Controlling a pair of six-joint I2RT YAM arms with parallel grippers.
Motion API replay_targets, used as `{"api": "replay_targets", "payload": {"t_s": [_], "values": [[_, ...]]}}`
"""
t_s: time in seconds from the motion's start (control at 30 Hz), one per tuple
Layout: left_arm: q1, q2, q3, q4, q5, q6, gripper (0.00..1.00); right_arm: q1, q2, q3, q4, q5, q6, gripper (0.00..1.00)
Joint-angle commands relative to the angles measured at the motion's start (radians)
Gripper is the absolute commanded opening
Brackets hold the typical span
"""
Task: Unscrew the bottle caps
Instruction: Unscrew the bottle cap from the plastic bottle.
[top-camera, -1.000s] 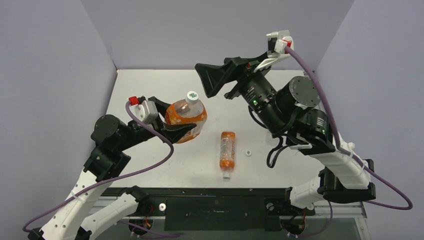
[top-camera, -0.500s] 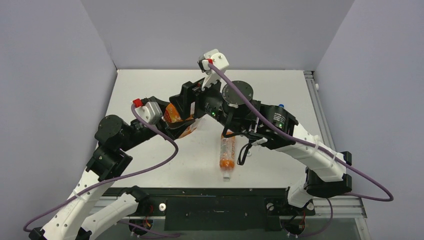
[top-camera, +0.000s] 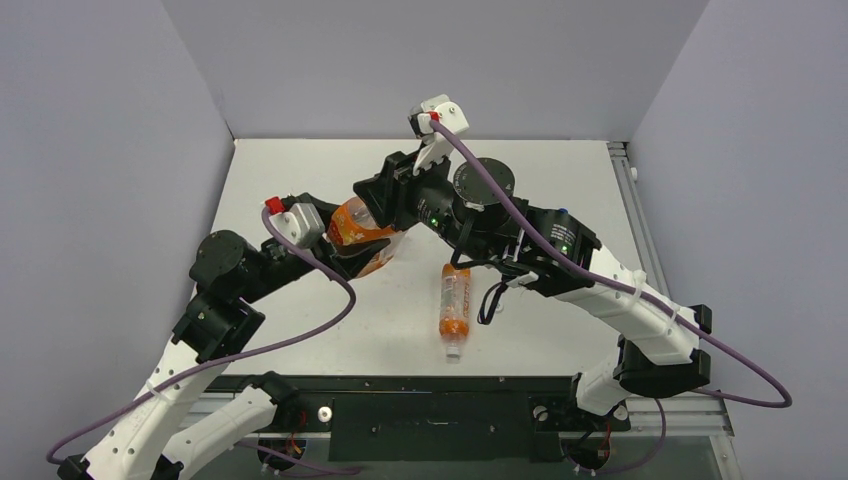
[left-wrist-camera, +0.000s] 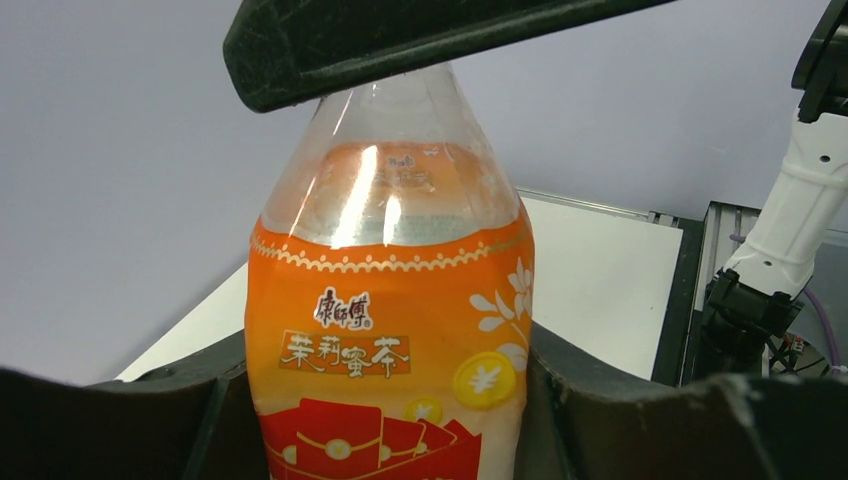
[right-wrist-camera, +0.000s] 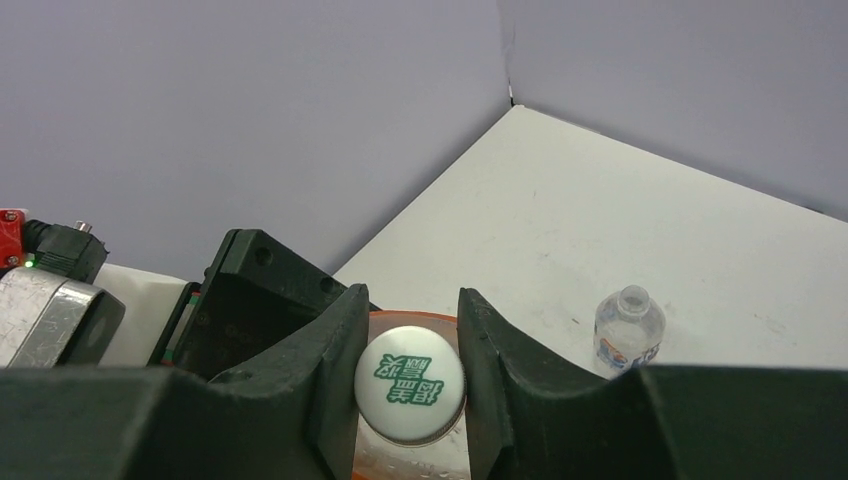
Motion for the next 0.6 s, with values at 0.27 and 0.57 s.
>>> {"api": "replay_targets", "payload": {"t_s": [0.27, 0.57], "values": [[0.001, -0.019, 0.015, 0.076, 0.137, -0.15, 0.0, -0.022, -0.083, 0.012, 0.08, -0.252, -0.172, 0.0], [0.001, 0.004, 0.087, 0.136, 0.45, -0.384, 0.0, -0.09, -0.155, -0.056, 0.181, -0.801, -0.23, 0.0]]}}
